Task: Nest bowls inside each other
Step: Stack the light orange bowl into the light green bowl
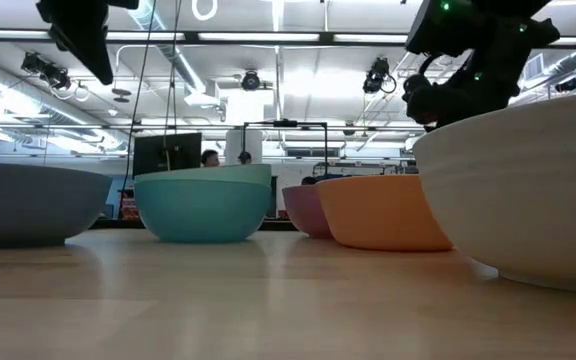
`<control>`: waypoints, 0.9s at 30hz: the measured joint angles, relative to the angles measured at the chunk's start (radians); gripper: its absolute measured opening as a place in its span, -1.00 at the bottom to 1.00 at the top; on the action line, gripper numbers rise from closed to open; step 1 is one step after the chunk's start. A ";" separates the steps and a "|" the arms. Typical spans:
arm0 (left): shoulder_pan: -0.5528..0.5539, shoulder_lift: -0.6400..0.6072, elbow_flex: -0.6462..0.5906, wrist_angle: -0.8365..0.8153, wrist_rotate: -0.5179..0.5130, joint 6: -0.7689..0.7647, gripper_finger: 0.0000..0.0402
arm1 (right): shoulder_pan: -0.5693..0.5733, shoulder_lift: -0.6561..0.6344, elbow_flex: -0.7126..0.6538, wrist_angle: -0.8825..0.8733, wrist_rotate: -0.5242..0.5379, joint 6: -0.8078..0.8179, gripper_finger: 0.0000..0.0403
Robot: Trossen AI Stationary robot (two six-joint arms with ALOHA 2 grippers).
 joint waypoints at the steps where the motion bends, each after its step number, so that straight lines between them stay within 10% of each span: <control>1: 0.000 0.000 -0.004 0.000 0.000 -0.005 -0.53 | -0.002 0.000 -0.010 0.011 0.000 0.000 -0.44; 10: 0.000 0.000 -0.008 0.000 0.000 -0.007 -0.53 | -0.012 0.000 -0.056 0.093 -0.004 -0.024 -0.96; 27: 0.000 0.000 -0.008 -0.024 -0.015 -0.002 -0.53 | -0.005 0.046 0.212 0.349 -0.018 -0.251 -1.00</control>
